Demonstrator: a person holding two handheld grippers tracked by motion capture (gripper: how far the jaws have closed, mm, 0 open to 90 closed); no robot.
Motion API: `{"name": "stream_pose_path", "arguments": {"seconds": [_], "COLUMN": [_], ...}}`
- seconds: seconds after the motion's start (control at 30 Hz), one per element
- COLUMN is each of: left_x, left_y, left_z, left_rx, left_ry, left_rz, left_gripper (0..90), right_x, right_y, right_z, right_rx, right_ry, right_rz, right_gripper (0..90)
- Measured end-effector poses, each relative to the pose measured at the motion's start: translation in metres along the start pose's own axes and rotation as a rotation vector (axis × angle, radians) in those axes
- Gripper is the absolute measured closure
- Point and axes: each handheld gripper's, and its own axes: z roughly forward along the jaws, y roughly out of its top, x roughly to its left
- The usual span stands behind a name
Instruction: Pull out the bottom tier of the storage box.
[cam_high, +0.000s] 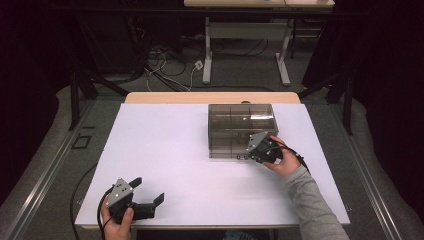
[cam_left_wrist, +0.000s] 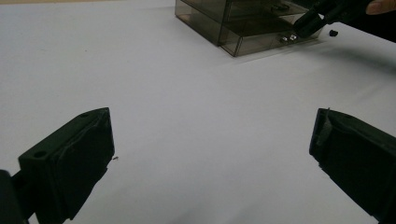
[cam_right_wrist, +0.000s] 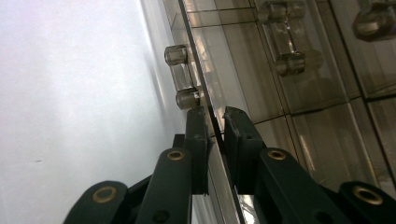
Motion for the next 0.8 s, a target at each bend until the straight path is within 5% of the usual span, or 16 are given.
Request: {"name": "stream_pose_path", "arguments": {"seconds": [0.8], "left_x": [0.001], "left_y": [0.003], "left_z": [0.005], "left_rx": [0.001], "left_ry": [-0.009], "left_rz": [0.007], "left_gripper": [0.3], "right_x": [0.01], "right_y": [-0.001], "right_z": [-0.005], "right_rx": [0.004], "right_ry": [0.049], "right_rz": [-0.017], "right_gripper": [82.4]}}
